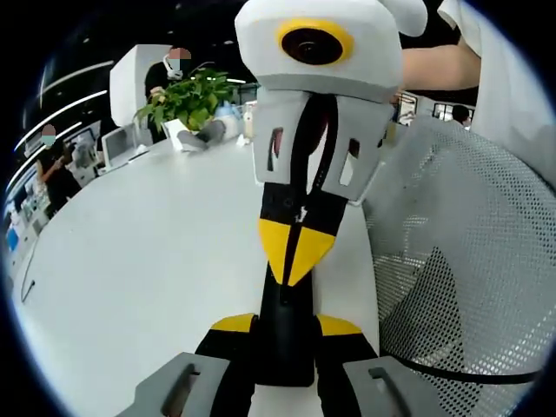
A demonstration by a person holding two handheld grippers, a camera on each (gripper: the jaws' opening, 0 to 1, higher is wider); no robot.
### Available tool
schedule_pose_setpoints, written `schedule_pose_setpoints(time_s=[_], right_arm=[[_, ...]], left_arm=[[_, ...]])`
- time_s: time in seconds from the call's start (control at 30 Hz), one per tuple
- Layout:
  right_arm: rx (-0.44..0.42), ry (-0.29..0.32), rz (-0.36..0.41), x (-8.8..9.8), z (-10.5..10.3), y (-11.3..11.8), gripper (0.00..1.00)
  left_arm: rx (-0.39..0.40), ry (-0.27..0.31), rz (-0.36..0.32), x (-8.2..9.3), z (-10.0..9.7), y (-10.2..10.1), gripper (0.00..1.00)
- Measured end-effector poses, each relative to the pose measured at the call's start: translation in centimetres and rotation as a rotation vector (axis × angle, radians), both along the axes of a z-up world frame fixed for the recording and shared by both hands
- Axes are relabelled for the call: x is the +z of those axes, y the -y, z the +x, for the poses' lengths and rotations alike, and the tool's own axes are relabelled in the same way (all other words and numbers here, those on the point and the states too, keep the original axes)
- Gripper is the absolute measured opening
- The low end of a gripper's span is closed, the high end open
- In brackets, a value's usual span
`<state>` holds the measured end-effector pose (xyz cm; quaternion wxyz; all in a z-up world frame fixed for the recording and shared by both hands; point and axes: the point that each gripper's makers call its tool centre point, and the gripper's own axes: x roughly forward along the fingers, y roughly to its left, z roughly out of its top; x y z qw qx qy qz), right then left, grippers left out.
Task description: Press the specified remote control buttons in sequence, fully releasing each button before pressing the next.
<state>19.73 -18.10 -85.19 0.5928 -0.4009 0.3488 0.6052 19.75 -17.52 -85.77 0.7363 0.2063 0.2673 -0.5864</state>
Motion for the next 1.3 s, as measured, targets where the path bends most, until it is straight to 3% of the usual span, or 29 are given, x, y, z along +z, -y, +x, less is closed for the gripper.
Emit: schedule_pose_setpoints(time_s=[0.03,0.23,0.47,0.73,1.3], right_arm=[[0.053,0.008,-0.02,-0.03,-0.04,-0.01,0.0],[0.162,0.002,-0.096,-0.15,-0.11,-0.09,0.0],[0.184,-0.014,-0.131,-0.16,-0.11,-0.1,0.0],[0.136,-0.008,-0.126,-0.17,-0.15,-0.04,0.0],[-0.02,0.055,-0.015,-0.06,-0.13,-0.03,0.0]], left_arm=[[0.0,0.0,0.0,0.0,0.0,0.01,0.24],[-0.001,0.0,-0.001,0.01,-0.04,0.01,0.24],[-0.003,-0.001,0.0,0.04,-0.04,0.02,0.24],[-0.005,0.0,0.002,0.02,-0.08,0.02,0.24],[-0.005,-0.001,0.0,0.02,-0.09,0.06,0.25]])
